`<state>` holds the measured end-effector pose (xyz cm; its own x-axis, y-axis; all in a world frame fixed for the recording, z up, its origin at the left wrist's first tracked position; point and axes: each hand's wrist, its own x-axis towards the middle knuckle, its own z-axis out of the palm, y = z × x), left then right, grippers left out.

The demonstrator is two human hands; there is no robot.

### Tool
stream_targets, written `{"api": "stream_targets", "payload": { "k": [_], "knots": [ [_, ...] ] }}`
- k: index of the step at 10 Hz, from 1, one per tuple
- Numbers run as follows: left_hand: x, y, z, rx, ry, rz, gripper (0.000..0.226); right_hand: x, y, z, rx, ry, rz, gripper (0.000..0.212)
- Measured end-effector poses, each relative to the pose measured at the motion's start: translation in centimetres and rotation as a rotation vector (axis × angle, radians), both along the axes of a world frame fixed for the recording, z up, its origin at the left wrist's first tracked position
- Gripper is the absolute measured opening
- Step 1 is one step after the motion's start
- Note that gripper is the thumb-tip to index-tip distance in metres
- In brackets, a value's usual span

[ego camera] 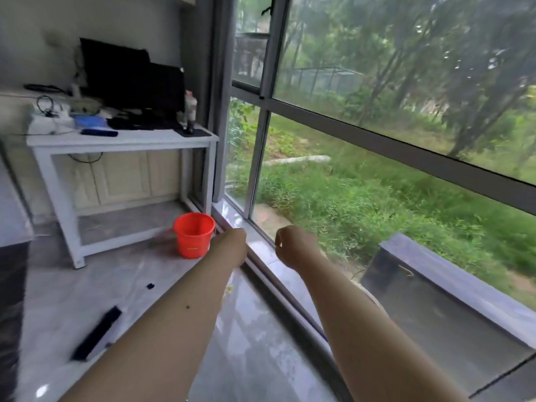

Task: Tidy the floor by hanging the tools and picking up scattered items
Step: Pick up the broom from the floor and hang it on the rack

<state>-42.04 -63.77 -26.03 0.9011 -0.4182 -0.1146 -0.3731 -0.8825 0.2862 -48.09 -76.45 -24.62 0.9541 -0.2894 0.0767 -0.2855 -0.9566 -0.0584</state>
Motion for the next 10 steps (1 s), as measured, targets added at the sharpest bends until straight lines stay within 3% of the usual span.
{"api": "stream_targets", "payload": {
  "k": [6,10],
  "knots": [
    [9.2,6.6,-8.8,0.139,0.240,0.362,0.036,15.0,4.9,-10.4,0.085,0.189,0.407,0.027],
    [20.9,11.3,-15.2,0.143,0.331,0.351,0.036,25.7,9.6,-17.2,0.141,0.373,0.331,0.026]
  ]
}}
